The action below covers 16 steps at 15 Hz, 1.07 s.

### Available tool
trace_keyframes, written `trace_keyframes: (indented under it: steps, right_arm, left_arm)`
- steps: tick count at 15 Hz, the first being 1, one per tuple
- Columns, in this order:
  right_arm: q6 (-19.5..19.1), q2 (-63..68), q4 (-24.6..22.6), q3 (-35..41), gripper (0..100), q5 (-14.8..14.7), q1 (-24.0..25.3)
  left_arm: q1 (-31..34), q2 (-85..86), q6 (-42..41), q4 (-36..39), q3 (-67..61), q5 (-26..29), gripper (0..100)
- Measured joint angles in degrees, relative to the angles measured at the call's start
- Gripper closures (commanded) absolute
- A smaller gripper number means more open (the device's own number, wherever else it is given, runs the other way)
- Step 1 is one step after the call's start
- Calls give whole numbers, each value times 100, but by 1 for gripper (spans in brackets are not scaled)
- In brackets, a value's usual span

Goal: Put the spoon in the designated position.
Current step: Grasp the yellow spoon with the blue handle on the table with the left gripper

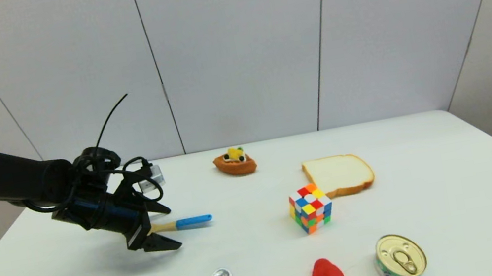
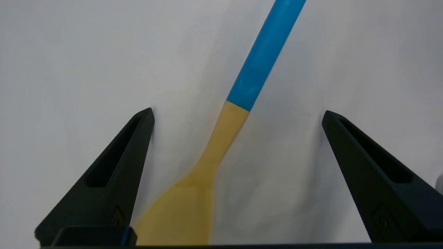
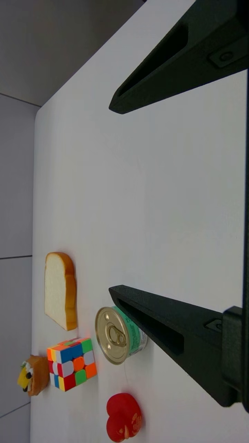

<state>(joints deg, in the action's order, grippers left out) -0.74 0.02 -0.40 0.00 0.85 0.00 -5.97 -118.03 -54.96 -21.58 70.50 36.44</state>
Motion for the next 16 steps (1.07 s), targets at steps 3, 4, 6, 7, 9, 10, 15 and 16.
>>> trace_keyframes:
  steps: [3, 4, 6, 7, 9, 10, 15, 16]
  right_arm:
    - [-2, -2, -4, 0, 0, 0, 2]
    - [0, -2, -4, 0, 0, 0, 0]
    - [-2, -2, -1, 0, 0, -1, 0]
    - [-2, 0, -1, 0, 0, 0, 0]
    - [-2, -2, -1, 0, 0, 2, 0]
    - [0, -2, -1, 0, 0, 0, 0]
    - [-2, -2, -1, 0, 0, 0, 0]
    - [0, -2, -1, 0, 0, 0, 2]
  left_arm:
    - [-94, -5, 13, 2, 9, 2, 0]
    - [-124, -5, 16, 5, 9, 0, 0]
    - [-179, -9, 22, 41, 43, 5, 0]
    - [-194, -11, 24, 48, 50, 5, 0]
    - [-207, -9, 24, 50, 59, 5, 0]
    - [-207, -2, 22, 46, 59, 2, 0]
    - [-168, 44, 13, -38, -27, -52, 100]
    - [-152, 52, 13, -35, -51, -100, 100]
